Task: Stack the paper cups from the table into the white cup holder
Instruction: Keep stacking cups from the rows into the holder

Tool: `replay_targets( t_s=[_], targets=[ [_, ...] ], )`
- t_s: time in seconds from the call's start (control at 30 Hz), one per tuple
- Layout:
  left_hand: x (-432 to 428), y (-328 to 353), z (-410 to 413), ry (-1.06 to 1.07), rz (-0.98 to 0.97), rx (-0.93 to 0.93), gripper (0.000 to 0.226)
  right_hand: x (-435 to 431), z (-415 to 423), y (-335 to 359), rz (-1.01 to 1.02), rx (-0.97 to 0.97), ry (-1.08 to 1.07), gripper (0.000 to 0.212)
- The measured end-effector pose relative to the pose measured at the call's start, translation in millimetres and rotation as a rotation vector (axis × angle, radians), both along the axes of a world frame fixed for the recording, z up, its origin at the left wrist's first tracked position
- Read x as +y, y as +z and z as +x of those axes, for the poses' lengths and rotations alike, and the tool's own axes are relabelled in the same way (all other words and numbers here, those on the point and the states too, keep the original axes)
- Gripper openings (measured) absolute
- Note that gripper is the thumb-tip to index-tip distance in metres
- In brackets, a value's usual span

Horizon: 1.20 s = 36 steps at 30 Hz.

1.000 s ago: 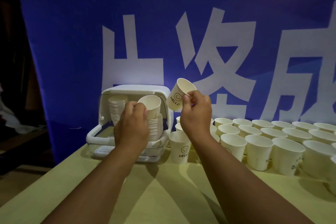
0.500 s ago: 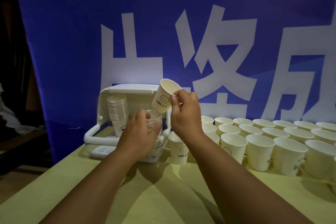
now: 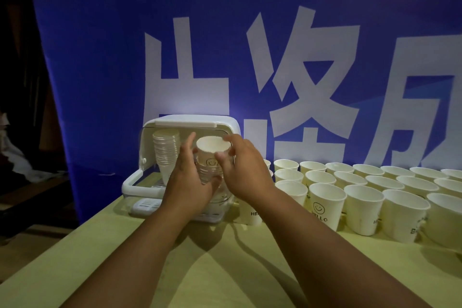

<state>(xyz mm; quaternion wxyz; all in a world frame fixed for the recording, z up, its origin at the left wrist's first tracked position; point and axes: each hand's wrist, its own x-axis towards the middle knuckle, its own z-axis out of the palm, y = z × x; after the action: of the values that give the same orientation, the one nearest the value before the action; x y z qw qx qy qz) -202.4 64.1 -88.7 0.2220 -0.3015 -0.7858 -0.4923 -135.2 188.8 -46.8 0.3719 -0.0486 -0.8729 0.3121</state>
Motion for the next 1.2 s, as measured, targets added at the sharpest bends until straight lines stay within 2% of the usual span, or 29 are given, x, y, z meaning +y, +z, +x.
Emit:
replay_targets(
  t_s=[0.07, 0.17, 0.27, 0.33, 0.43, 0.53, 0.6, 0.67, 0.73, 0.9, 1.2],
  targets=[
    [-0.2, -0.9, -1.1, 0.002, -0.007, 0.009, 0.113, -2.1, -0.4, -0.9, -0.049, -0.015, -0.005, 0.046],
    [-1.5, -2.9, -5.2, -0.007, -0.016, -0.016, 0.105, -2.0, -4.6, -8.8, 0.015, -0.111, -0.072, 0.042],
    [-1.6, -4.5, -8.2, 0.034, -0.073, -0.006, 0.072, -1.0, -10.2, -17.4, 0.073, -0.169, -0.123, 0.040],
    [-0.6, -3.2, -7.9, 0.060, -0.094, -0.011, 0.059, 0.4, -13.7, -21.3, 0.110, -0.206, -0.173, 0.041],
    [-0.5, -1.3, -7.2, 0.063, -0.110, -0.043, 0.057, 1.3, -15.4, -26.6, 0.110, -0.267, -0.217, 0.043],
    [-2.1, -1.4, -5.5, 0.061, -0.048, -0.092, 0.058, 2.9, -10.6, -24.7, 0.070, -0.203, -0.221, 0.041],
    [-5.3, 1.4, -3.1, 0.140, -0.011, -0.013, 0.046, 4.8, -7.6, -22.0, 0.036, -0.170, -0.226, 0.035],
    [-7.5, 5.4, 4.6, 0.219, 0.001, 0.109, 0.022, 7.2, -2.9, -21.5, -0.001, -0.167, -0.220, 0.028],
    [-5.7, 7.7, 17.8, 0.216, -0.012, 0.126, 0.008, 9.4, 5.8, -22.8, -0.067, -0.161, -0.190, 0.020],
    [10.5, 18.1, 58.2, 0.149, -0.232, 0.009, 0.034, 18.2, 53.0, -17.2, -0.157, -0.127, -0.169, 0.013],
    [56.1, 18.1, 158.4, 0.013, -0.364, -0.055, 0.027, 67.6, 184.9, -23.6, -0.174, -0.131, -0.311, 0.015]
  ],
)
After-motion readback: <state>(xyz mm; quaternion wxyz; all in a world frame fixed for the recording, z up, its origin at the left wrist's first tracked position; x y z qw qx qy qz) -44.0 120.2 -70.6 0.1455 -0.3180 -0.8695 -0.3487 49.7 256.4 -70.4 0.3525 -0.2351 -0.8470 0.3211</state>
